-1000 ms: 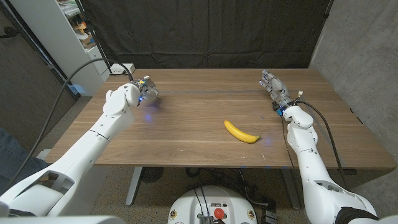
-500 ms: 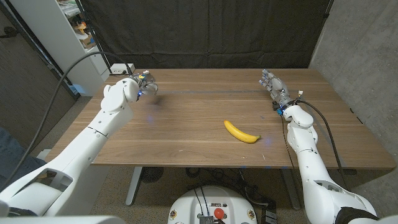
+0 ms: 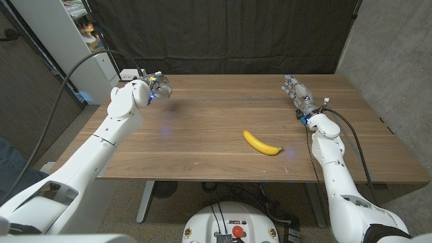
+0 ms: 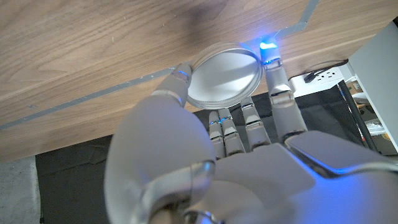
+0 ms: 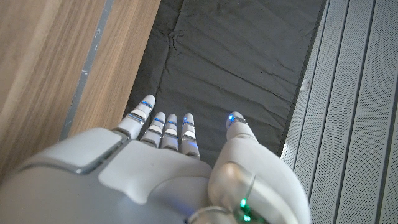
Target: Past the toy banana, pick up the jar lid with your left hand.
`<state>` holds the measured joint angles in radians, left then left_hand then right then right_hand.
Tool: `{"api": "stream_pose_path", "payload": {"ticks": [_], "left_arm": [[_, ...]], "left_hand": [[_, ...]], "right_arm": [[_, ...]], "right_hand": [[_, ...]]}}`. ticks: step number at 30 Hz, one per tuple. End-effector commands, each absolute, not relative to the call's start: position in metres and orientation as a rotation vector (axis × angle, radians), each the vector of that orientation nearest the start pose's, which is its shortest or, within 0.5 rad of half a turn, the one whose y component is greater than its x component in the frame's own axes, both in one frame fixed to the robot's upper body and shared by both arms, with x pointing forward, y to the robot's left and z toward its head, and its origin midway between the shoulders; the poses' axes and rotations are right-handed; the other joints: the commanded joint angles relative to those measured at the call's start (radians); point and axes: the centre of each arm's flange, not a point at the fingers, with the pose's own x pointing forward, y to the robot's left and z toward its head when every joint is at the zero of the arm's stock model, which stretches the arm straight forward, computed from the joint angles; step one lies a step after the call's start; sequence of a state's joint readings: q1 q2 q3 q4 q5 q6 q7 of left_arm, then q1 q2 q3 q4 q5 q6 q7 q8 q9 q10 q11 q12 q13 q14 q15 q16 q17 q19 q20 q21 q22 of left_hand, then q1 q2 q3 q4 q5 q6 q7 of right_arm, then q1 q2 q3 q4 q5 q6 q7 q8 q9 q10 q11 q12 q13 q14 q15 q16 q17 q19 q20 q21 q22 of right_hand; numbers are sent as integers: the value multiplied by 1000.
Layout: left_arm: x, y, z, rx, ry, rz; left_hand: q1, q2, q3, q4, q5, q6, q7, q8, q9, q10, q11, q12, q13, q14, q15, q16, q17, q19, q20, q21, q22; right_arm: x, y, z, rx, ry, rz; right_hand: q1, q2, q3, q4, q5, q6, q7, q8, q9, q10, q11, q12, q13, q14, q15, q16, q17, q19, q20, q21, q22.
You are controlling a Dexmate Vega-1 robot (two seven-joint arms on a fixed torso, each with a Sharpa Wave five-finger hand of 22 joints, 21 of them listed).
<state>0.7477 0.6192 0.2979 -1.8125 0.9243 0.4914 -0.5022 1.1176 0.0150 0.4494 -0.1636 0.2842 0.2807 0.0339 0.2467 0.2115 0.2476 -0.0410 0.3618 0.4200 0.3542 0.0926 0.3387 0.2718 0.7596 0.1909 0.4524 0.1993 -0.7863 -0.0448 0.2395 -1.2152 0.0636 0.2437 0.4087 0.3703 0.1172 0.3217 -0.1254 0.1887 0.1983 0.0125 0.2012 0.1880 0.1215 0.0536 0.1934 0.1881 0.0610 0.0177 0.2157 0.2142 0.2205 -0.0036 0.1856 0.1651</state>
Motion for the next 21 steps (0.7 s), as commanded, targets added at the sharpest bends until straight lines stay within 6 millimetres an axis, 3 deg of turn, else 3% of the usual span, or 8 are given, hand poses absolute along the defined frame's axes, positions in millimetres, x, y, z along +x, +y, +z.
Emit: {"api": "stream_pose_path", "payload": {"ticks": [1,21], "left_arm": [[582,309,125,1447,-239,300],[571,306,146,1454,-269,327]], "left_hand": [[82,88,7,5,5,4,0,3,3,8,-1,7,3,83,-75,27,139,-2,-5,7,4],[81,88,5,5,8,9,1,2,4,12,3,7,8,90,-75,24,142,-8,-10,12,4]], "right_arm": [[660,-315,7,-8,-697,161],[662,-316,9,-5,-691,158]], "right_hand": [[-1,-6,4,2,4,6,2,0,6,7,-4,8,6,10,3,4,3,5,8,7,5],[0,-6,4,1,4,8,2,0,6,10,-4,9,6,12,3,4,3,5,9,7,5]]}}
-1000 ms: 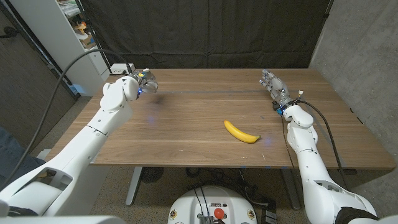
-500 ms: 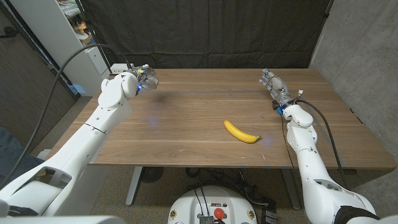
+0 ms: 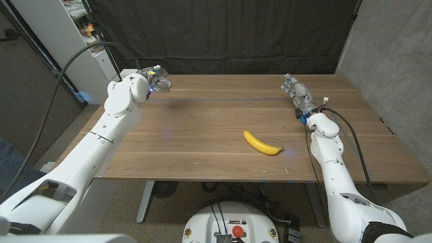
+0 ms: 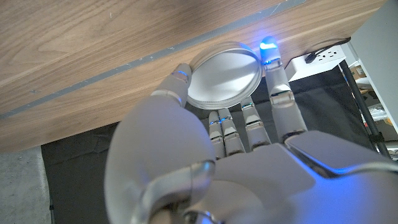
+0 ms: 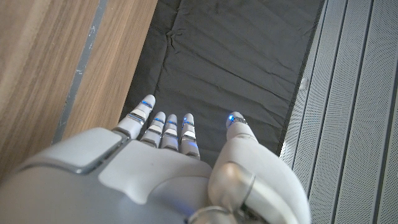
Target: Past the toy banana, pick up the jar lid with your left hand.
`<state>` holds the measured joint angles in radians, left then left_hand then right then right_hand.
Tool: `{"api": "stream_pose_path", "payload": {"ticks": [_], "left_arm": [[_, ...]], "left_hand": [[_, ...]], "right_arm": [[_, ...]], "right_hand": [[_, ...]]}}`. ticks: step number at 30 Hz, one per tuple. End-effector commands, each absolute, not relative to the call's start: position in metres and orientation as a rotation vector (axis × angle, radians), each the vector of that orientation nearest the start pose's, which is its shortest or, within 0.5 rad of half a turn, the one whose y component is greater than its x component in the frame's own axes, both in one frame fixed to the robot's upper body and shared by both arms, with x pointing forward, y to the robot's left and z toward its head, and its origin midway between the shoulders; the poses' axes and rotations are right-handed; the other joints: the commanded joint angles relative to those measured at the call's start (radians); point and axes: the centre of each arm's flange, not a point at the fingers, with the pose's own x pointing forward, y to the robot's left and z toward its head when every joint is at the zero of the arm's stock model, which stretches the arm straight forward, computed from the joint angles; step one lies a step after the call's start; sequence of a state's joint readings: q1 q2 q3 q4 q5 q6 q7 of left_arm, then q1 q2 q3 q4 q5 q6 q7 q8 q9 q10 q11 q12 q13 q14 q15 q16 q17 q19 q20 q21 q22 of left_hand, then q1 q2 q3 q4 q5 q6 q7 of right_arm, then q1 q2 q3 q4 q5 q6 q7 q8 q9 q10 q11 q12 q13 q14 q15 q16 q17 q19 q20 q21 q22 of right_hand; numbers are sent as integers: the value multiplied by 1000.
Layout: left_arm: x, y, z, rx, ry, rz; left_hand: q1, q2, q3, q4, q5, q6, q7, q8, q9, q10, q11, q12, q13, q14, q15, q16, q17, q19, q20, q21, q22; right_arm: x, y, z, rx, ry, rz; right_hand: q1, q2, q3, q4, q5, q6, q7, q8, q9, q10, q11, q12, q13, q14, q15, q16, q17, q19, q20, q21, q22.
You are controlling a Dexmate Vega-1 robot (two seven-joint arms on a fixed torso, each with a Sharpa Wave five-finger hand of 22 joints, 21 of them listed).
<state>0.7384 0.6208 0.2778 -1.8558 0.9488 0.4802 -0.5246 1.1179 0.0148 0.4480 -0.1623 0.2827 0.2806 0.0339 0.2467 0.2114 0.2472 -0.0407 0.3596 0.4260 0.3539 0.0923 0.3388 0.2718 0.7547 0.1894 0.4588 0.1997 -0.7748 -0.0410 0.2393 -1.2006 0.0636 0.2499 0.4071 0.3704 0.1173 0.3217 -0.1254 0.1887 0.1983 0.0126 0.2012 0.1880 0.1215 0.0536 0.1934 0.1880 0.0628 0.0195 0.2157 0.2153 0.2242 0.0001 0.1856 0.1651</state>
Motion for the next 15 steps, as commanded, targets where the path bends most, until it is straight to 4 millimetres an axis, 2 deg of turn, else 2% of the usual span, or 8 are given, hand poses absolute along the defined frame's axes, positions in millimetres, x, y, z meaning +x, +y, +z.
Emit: {"api": "stream_pose_path", "payload": {"ticks": [1,15], "left_arm": [[571,306,147,1453,-270,329],[565,304,163,1472,-291,348]], "left_hand": [[81,88,6,4,10,9,2,2,4,13,1,10,2,91,-76,24,142,-2,-9,6,3],[80,88,7,3,13,10,3,0,4,15,2,9,5,93,-74,19,142,-6,-10,10,3]], "right_arm": [[662,-316,9,-9,-693,161],[664,-316,11,-11,-694,159]], "right_hand": [[0,-5,4,1,4,8,1,0,6,11,-4,9,6,12,2,4,2,2,5,7,5],[1,-4,4,1,3,9,2,0,6,13,-1,9,6,14,2,5,2,5,4,8,5]]}}
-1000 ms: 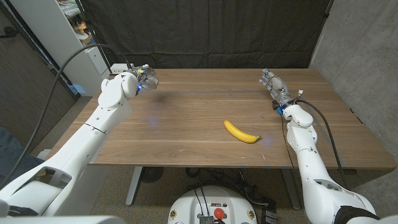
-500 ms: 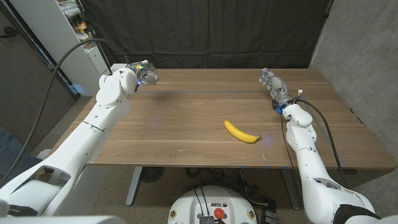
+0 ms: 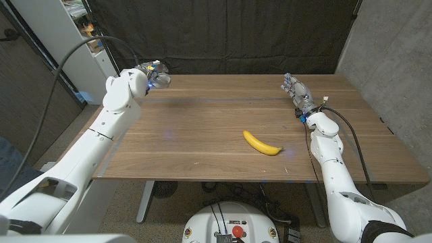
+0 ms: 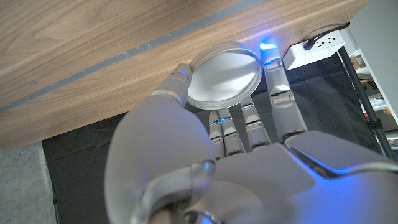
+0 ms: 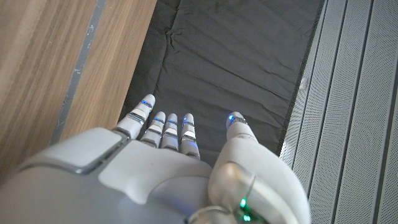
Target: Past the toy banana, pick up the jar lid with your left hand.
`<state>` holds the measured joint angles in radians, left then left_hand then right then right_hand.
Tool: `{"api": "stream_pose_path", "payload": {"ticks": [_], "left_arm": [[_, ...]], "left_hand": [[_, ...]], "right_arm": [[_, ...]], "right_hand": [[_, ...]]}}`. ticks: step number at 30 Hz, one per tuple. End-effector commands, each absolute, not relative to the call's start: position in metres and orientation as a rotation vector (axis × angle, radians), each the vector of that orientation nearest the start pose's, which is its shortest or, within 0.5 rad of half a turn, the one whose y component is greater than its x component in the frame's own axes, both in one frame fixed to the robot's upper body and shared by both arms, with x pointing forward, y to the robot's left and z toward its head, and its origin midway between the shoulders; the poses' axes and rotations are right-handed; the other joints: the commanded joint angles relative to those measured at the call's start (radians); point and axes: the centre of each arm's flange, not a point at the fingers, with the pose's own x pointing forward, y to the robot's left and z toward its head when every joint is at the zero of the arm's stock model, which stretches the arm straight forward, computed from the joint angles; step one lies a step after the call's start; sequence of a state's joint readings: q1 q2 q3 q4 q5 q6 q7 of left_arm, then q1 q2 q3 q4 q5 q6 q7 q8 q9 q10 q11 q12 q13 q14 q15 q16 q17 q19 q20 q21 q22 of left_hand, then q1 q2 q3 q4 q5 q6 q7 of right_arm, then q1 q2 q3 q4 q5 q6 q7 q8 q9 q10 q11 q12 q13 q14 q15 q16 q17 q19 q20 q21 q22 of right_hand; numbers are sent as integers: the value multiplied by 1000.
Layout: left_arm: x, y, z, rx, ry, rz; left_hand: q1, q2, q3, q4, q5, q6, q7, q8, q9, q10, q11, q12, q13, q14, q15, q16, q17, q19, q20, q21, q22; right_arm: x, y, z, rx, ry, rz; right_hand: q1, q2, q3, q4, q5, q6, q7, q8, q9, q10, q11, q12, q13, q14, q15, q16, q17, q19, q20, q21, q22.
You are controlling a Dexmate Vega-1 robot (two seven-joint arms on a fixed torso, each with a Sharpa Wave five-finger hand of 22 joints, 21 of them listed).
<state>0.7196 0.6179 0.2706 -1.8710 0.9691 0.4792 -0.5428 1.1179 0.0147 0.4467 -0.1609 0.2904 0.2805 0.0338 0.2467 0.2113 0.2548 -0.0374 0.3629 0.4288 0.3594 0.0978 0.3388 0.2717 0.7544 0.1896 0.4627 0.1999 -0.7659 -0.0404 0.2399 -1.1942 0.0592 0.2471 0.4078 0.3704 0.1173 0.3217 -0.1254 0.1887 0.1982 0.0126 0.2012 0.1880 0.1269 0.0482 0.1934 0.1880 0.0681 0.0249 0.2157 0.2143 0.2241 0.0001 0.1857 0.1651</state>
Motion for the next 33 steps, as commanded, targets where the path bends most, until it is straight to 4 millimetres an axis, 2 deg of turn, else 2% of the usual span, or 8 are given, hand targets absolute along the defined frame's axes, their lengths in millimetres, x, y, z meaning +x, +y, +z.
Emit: {"api": "stream_pose_path", "payload": {"ticks": [1,15,33], "left_arm": [[564,303,165,1475,-293,351],[558,300,183,1484,-321,372],[557,299,185,1479,-330,371]], "left_hand": [[80,89,8,2,5,10,3,0,4,7,-3,5,3,87,-80,19,143,-6,-10,6,3],[82,90,9,1,8,14,1,-1,5,10,-3,4,6,90,-81,15,145,-11,-10,10,3],[81,91,8,1,12,19,2,-1,5,13,-3,3,11,92,-82,10,148,-14,-12,16,3]], "right_arm": [[664,-316,11,-13,-696,160],[666,-317,11,-10,-698,151],[665,-317,10,-2,-696,145]], "right_hand": [[1,-4,4,1,3,9,3,0,6,8,4,9,6,9,-3,5,3,5,5,8,5],[1,-3,3,1,3,10,3,0,6,12,6,9,6,11,-3,6,4,6,4,8,5],[1,-2,2,1,2,11,3,0,6,13,6,9,6,12,-3,6,4,7,4,8,5]]}}
